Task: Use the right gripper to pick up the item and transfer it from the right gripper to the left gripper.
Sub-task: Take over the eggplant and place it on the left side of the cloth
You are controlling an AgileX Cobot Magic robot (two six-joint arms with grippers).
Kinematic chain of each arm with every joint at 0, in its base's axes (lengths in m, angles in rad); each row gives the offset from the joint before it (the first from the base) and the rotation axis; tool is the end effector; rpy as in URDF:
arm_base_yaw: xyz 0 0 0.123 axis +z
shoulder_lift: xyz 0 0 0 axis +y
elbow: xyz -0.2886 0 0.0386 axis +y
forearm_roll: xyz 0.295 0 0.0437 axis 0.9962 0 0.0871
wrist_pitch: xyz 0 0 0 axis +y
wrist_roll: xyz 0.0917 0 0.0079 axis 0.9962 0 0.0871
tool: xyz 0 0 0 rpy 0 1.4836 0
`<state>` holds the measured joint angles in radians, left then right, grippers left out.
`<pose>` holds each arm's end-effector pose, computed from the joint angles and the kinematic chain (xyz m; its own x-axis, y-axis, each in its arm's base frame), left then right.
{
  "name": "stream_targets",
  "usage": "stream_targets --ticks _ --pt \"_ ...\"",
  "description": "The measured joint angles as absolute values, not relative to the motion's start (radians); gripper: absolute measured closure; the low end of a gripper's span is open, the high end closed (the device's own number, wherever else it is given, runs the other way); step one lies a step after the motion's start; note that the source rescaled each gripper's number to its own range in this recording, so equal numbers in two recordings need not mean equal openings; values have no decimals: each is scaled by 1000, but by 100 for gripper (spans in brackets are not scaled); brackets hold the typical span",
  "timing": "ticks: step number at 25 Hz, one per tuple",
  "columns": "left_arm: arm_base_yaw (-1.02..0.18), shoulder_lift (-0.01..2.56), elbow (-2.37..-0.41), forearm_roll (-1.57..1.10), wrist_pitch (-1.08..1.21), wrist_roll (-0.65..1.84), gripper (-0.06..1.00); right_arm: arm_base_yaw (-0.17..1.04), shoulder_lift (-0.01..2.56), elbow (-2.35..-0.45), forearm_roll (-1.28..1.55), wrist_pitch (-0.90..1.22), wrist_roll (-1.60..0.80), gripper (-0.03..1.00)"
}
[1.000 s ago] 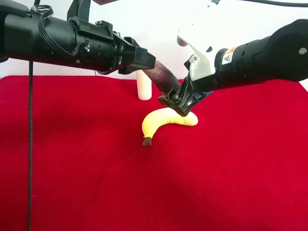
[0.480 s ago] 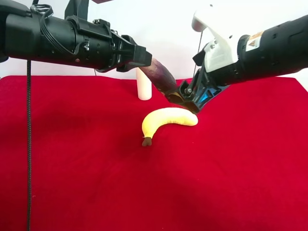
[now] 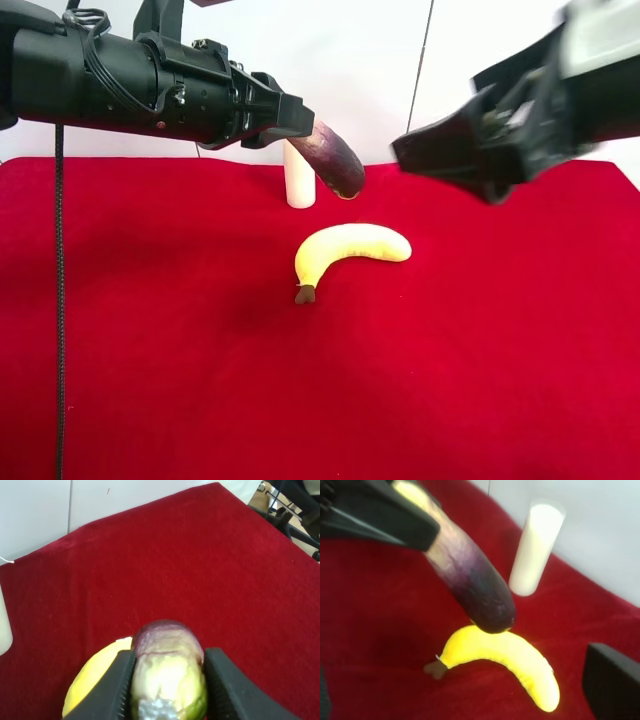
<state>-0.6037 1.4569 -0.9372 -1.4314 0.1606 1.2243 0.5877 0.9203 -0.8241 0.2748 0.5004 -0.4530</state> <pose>0.2921 -0.2193 0.2656 -0.4923 0.0950 -0.8652 0.5896 0.7676 -0.2513 0.1882 0.1398 0.3479 -0.2507 -0.4160 -0.8741 -0.7133 0.6899 -0.1237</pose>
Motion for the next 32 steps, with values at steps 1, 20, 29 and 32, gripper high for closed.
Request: stream_targets --ticks 1,20,29,32 --pt "-604 1457 -937 -1431 161 1224 94 590 883 -824 265 529 -430 -3" --pt "-604 1457 -937 -1391 134 1224 94 590 190 -824 63 1000 -100 -3" --pt "-594 1386 -937 -1313 69 1223 94 590 -4 -825 49 1160 -47 -3" --pt "-545 1381 -937 -1281 94 1194 94 591 -4 -814 45 1183 -47 -3"
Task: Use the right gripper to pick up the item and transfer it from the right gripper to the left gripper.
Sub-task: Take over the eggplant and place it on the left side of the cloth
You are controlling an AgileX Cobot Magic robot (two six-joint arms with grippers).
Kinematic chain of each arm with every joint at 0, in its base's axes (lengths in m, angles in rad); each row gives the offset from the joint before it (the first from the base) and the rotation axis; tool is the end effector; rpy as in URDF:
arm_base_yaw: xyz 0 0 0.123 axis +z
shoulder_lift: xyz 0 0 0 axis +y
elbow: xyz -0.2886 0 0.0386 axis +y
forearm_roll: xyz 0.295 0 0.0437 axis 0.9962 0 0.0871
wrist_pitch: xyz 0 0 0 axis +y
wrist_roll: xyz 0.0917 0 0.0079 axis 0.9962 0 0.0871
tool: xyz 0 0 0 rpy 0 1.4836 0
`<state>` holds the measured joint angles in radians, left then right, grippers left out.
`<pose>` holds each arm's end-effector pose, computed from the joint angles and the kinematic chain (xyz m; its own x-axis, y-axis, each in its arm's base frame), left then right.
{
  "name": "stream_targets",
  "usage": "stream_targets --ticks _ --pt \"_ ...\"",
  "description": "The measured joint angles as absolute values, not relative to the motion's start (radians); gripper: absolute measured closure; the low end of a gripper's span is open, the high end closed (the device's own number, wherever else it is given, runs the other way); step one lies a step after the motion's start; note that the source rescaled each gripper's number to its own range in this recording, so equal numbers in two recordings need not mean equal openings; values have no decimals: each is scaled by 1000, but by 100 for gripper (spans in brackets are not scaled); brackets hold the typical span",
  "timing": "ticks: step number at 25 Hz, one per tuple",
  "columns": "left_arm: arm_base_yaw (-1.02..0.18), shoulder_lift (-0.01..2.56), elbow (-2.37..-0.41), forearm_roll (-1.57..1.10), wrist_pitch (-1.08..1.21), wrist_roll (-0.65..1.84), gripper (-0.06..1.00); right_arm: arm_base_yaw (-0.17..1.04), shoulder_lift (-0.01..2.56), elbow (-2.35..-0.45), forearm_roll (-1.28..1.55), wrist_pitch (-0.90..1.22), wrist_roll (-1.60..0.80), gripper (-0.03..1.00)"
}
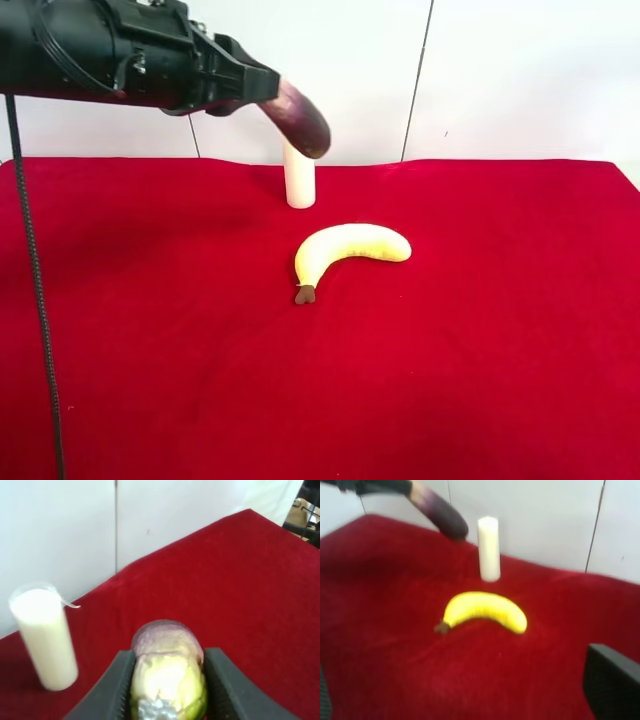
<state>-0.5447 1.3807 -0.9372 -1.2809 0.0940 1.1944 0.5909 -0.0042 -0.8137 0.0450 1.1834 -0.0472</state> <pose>0.2981 -0.1904 0.2923 -0.3687 0.1242 -0.9212 0.5580 0.8222 -0.1125 -0.0275 -0.0138 0.3802 -0.2099 -0.1772 -0.9615 -0.5965 0.8024 -0.0176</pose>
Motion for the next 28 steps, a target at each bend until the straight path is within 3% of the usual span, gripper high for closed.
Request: stream_targets --ticks 4,10,16,28 --pt "-415 1381 -937 -1117 184 1043 94 591 -4 -723 44 1181 -47 -3" --pt "-220 1381 -937 -580 340 626 94 591 -4 -576 49 1095 -47 -3" --pt "-125 1381 -937 -111 473 281 94 591 -3 -500 34 1061 -47 -3" --pt "-115 1448 -937 -13 601 214 94 591 -3 -482 22 1066 -44 -3"
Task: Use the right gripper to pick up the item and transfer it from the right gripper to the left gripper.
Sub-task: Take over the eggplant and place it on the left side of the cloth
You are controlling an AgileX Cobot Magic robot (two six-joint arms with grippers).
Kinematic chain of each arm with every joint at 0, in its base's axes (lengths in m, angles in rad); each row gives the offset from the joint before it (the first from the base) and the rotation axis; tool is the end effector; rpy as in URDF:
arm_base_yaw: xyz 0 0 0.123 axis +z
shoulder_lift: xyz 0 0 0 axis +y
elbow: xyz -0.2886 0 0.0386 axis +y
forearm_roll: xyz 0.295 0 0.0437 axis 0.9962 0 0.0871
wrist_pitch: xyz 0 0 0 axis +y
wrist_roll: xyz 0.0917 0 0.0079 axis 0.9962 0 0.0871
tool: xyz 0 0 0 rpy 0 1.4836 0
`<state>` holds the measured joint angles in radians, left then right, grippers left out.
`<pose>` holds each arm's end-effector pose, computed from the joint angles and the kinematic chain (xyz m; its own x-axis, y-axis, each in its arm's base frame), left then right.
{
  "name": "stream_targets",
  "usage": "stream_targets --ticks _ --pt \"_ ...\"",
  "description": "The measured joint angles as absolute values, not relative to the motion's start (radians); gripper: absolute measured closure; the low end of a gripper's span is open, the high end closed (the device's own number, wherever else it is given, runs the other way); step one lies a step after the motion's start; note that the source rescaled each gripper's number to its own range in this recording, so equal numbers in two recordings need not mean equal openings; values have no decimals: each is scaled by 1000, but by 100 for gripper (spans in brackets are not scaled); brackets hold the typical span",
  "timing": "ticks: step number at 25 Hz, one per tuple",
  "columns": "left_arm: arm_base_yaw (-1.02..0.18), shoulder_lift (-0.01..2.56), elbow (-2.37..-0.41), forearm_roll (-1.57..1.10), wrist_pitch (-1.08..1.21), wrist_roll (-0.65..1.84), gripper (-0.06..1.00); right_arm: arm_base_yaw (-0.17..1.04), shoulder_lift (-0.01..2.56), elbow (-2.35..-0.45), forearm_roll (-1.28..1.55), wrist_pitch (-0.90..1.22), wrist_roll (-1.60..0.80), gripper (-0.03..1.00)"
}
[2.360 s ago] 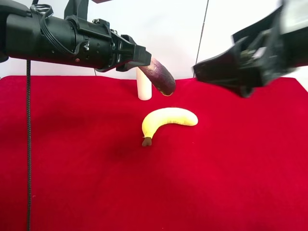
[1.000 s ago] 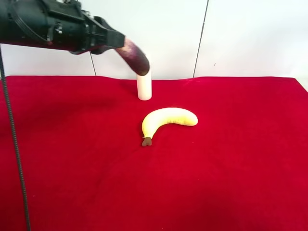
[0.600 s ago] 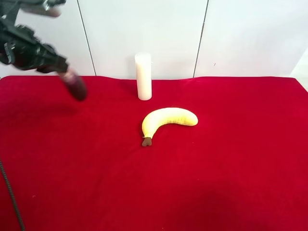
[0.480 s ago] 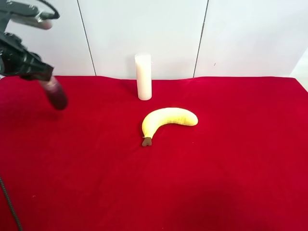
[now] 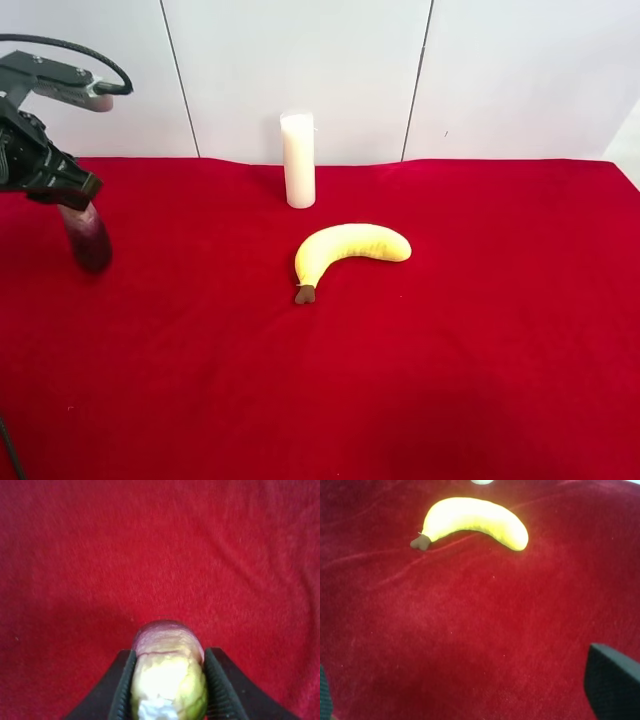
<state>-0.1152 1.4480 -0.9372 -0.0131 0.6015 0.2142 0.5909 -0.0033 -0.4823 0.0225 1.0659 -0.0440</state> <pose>0.3271 -0.0385 0.2293 -0.8076 0.2968 -0.5096 0.2878 0.9526 0.0986 0.0262 0.0198 0.2933 -0.3739 -0.2907 -0.8807 -0.5841 0.8114 -0.0199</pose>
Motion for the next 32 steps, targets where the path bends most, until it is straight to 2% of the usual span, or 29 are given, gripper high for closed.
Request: stream_targets --ticks 12,32 --pt "-115 1448 -937 -54 711 214 94 591 -3 -482 22 1066 -43 -3" --pt "-115 1509 -963 -301 793 329 94 591 -3 -482 22 1066 -43 -3"
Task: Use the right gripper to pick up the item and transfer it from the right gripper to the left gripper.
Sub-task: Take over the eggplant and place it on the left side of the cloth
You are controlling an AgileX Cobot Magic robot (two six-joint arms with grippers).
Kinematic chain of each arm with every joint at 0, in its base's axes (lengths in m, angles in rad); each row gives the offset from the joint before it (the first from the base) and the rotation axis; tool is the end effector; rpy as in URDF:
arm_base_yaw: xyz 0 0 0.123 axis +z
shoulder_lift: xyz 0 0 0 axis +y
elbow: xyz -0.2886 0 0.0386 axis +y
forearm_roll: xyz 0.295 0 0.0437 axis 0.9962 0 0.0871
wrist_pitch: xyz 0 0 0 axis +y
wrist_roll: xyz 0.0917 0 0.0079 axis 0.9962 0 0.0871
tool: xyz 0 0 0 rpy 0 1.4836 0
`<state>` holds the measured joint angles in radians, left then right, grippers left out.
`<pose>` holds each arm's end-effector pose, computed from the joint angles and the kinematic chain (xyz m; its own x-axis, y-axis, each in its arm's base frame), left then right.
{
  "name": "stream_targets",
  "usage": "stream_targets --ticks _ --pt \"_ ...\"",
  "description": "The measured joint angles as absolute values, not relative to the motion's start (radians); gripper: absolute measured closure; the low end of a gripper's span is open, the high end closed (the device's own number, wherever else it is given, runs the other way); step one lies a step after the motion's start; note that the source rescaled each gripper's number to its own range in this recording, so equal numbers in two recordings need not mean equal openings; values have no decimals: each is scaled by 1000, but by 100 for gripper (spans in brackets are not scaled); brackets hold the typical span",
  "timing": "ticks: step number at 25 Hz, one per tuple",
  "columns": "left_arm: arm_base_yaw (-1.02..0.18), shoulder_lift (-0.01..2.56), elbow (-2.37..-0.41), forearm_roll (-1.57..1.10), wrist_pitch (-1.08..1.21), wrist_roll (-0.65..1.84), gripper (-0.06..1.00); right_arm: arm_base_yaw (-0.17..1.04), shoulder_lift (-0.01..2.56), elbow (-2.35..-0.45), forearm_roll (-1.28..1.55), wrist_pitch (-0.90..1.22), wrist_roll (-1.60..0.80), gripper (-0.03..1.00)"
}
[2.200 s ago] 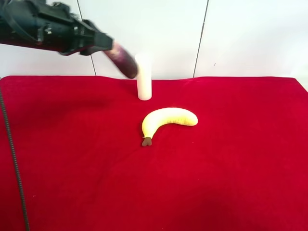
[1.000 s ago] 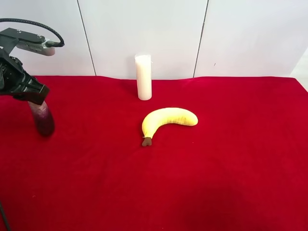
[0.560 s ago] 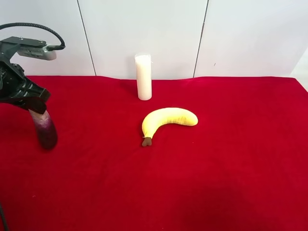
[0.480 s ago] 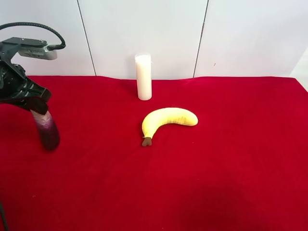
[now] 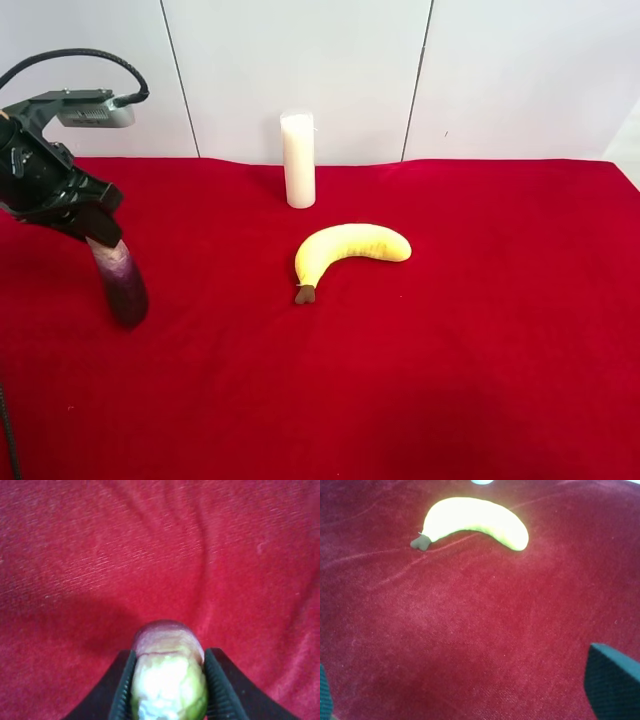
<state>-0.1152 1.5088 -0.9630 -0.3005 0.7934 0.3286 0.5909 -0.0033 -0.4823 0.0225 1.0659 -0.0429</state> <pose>0.3211 -0.0567 0.2129 -0.9089 0.2177 -0.3556 0.2884 0.9442 -0.1592 0.0262 0.0198 0.2933 -0.3745 -0.2898 -0.8808 -0.5837 0.8118 -0.0189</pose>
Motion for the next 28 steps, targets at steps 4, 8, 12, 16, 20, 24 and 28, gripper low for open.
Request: stream_targets --ticks 4,8,12,16,20,24,28 --pt "-115 1569 -970 -306 816 331 94 591 -3 -482 22 1066 -42 -3" --pt "-115 1612 -980 -321 805 331 94 591 -3 -482 22 1066 -42 -3" --pt "-115 1647 -985 -332 787 331 94 591 -3 -482 22 1066 -42 -3" --pt "-115 1677 -985 -331 782 331 94 591 -3 -482 22 1066 -41 -3" --pt "-115 1682 -982 -330 757 331 94 591 -3 -482 22 1066 -41 -3" --pt "-115 1685 -982 -329 748 331 94 591 -3 -482 22 1066 -41 -3" --pt "-115 1685 -982 -329 744 331 94 591 -3 -482 22 1066 -41 -3"
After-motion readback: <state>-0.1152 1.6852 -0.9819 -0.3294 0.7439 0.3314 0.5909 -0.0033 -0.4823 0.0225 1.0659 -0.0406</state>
